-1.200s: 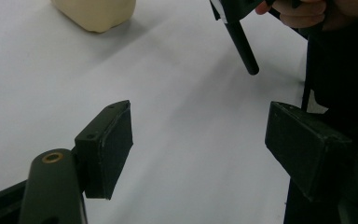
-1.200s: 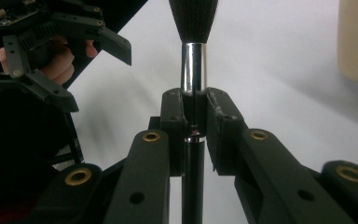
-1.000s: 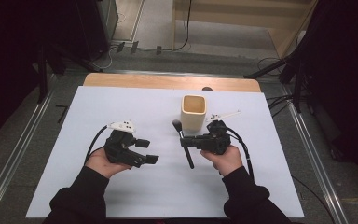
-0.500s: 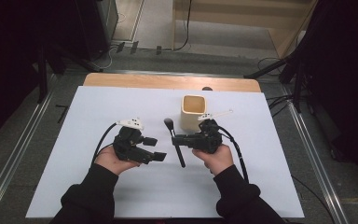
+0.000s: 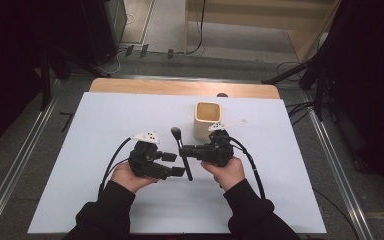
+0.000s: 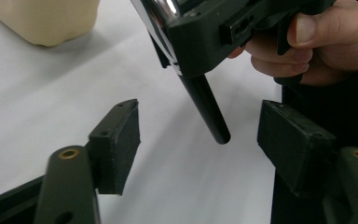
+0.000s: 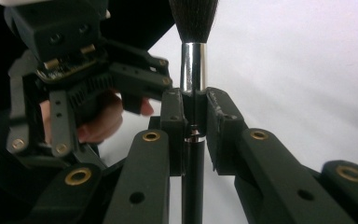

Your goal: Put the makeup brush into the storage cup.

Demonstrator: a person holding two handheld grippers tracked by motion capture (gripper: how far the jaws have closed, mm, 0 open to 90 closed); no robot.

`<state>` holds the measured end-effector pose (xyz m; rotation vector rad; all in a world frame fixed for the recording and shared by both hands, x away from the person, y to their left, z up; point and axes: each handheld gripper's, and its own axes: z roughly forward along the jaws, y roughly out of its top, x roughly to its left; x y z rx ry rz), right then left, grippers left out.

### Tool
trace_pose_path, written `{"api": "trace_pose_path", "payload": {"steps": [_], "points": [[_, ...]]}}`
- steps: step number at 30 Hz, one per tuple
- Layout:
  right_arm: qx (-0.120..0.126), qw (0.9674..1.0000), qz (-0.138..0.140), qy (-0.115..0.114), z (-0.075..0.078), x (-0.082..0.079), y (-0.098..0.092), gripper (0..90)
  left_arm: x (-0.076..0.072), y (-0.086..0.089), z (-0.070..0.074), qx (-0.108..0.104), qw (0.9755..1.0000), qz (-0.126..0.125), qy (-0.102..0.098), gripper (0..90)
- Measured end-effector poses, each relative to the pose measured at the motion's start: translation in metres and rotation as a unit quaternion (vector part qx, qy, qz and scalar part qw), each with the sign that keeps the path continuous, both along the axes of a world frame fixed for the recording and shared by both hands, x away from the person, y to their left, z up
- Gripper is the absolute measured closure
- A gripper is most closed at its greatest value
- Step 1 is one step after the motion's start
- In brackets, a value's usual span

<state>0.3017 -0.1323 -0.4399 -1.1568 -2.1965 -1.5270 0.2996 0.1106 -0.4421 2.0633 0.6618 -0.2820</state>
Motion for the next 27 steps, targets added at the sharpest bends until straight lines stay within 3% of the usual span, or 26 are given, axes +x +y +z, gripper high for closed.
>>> {"api": "trace_pose_path", "payload": {"steps": [3,6,21,27], "points": [[0.002,1.0000,-0.002,0.001,-0.001,-0.001,0.003,79.5,0.000,-0.002,-0.003,-0.005,0.9999,0.009,0.010,38.6],[0.005,1.0000,-0.001,0.001,-0.002,-0.002,0.005,79.5,0.003,-0.002,-0.006,-0.020,0.9990,0.024,0.033,40.9],[0.028,0.9994,-0.016,-0.012,-0.003,-0.008,0.009,79.5,0.002,-0.004,-0.010,-0.041,0.9978,0.036,0.038,68.5],[0.025,0.9991,-0.022,-0.025,-0.007,-0.010,0.010,79.4,0.005,-0.003,-0.011,-0.037,0.9969,0.039,0.057,76.8]]}}
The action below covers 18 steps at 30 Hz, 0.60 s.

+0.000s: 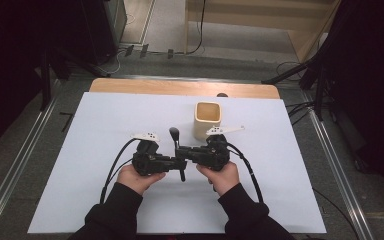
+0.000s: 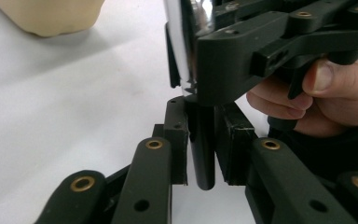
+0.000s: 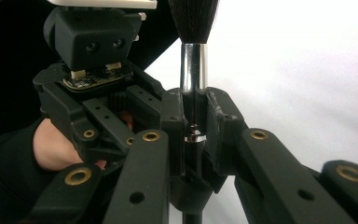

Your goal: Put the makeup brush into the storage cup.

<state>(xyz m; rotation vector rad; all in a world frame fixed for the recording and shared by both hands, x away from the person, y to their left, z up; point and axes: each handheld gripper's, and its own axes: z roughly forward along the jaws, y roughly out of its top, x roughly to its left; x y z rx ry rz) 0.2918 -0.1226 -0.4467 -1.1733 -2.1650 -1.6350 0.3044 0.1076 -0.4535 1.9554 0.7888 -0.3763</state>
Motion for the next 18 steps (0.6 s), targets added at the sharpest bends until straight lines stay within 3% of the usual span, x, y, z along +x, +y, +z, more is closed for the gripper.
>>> {"api": "trace_pose_path", "payload": {"steps": [3,12,18], "points": [[-0.005,0.9999,-0.003,-0.012,0.0001,-0.0016,0.0002,79.3,0.0020,0.0021,0.0004,0.005,1.0000,0.004,0.003,79.4],[0.002,0.9999,-0.002,-0.011,0.0012,-0.0038,0.0002,77.7,0.0022,0.0034,0.0053,0.015,0.9998,-0.004,0.014,80.1],[0.014,0.9989,-0.003,-0.045,0.0064,-0.0046,-0.0055,54.5,0.0049,0.0099,0.0080,0.011,0.9996,-0.011,0.024,80.1]]}}
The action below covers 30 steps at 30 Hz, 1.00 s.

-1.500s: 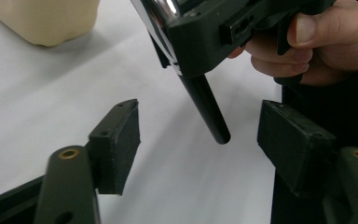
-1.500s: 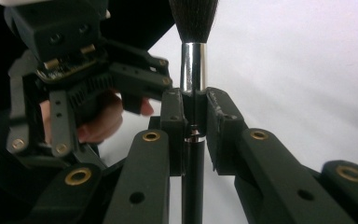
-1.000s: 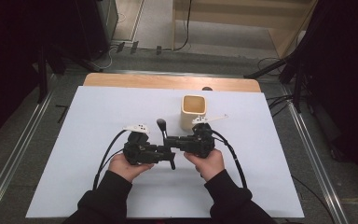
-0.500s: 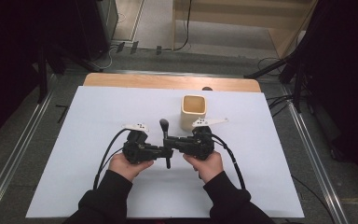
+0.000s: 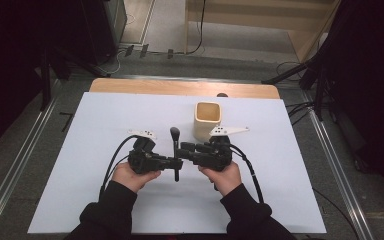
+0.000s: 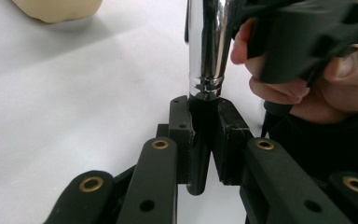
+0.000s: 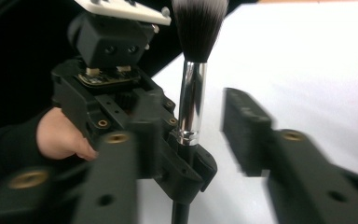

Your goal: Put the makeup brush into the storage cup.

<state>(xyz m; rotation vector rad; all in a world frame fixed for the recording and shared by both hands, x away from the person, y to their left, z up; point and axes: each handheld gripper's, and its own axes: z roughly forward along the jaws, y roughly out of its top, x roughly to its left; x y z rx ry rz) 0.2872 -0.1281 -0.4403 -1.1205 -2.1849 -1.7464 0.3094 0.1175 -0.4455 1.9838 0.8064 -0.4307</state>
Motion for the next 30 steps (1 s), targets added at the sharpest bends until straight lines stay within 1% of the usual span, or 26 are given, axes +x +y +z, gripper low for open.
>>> {"api": "trace_pose_path", "payload": {"steps": [2,3,6,8,11,13,14,16,17,19,21,22,25,27,30], "points": [[0.005,1.0000,0.005,0.006,0.001,0.001,-0.002,46.4,0.001,0.002,0.002,0.002,1.0000,-0.005,-0.001,80.1],[0.007,0.9999,0.009,0.010,0.000,0.002,-0.003,42.2,0.001,0.002,0.002,-0.001,0.9999,-0.010,0.004,80.0],[0.005,0.9998,0.017,0.013,0.000,0.002,-0.004,37.9,0.002,0.004,0.004,-0.005,0.9997,-0.021,0.007,80.0],[0.001,0.9996,0.027,0.008,0.000,0.001,-0.005,37.4,0.001,0.004,0.005,-0.005,0.9996,-0.028,0.009,80.1],[0.000,0.9993,0.036,0.001,0.001,-0.002,-0.005,32.0,0.001,0.005,0.007,-0.001,0.9992,-0.039,0.011,80.0],[0.005,0.9988,0.049,0.005,0.001,-0.003,-0.005,26.8,0.001,0.006,0.008,0.000,0.9987,-0.049,0.012,80.0],[0.007,0.9985,0.053,0.008,0.000,-0.004,-0.004,25.9,0.000,0.006,0.009,0.002,0.9988,-0.048,0.011,80.0],[0.011,0.9978,0.063,0.017,0.000,-0.005,-0.005,25.4,0.000,0.007,0.009,0.000,0.9983,-0.056,0.016,80.0],[0.019,0.9976,0.064,0.019,-0.001,-0.006,-0.005,24.0,0.000,0.007,0.009,0.002,0.9981,-0.059,0.016,80.0],[0.035,0.9969,0.067,0.022,-0.004,-0.008,-0.007,23.9,0.000,0.006,0.008,-0.002,0.9974,-0.069,0.020,80.0],[0.032,0.9973,0.063,0.020,-0.005,-0.009,-0.007,25.2,0.000,0.005,0.007,-0.006,0.9964,-0.081,0.024,80.0],[0.032,0.9973,0.063,0.023,-0.006,-0.009,-0.007,27.3,0.000,0.004,0.006,-0.007,0.9960,-0.085,0.025,80.0],[0.042,0.9970,0.060,0.026,-0.007,-0.007,-0.009,31.1,0.000,0.001,0.004,-0.012,0.9947,-0.097,0.032,80.0],[0.045,0.9970,0.058,0.026,-0.008,-0.006,-0.009,33.9,0.001,-0.002,0.002,-0.017,0.9937,-0.106,0.034,80.0],[0.039,0.9974,0.054,0.026,-0.010,-0.004,-0.008,37.7,0.002,-0.007,-0.001,-0.018,0.9921,-0.118,0.037,80.0]]}}
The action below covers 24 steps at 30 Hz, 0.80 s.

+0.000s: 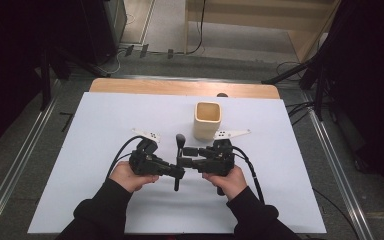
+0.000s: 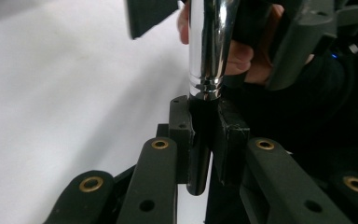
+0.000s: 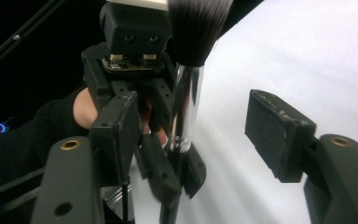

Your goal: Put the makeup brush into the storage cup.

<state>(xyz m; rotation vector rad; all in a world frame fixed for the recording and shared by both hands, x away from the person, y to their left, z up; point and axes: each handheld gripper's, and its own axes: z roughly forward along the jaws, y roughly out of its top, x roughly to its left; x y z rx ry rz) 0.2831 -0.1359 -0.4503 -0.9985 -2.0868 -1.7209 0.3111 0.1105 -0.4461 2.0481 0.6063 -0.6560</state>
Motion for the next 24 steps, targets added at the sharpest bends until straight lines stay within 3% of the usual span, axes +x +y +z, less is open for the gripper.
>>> {"api": "trace_pose_path", "payload": {"steps": [9,17,24], "points": [[0.002,0.9999,0.010,0.009,-0.0035,0.0006,0.0054,57.6,0.0002,-0.0047,-0.0025,0.000,0.9999,-0.012,0.006,79.9],[0.005,0.9997,0.013,0.019,-0.0055,0.0009,0.0085,73.9,0.0007,-0.0043,-0.0035,-0.003,0.9999,-0.006,0.010,79.8],[0.014,0.9995,0.006,0.027,-0.0053,0.0011,0.0084,77.1,0.0008,-0.0051,-0.0044,-0.007,0.9999,-0.003,0.008,79.8]]}}
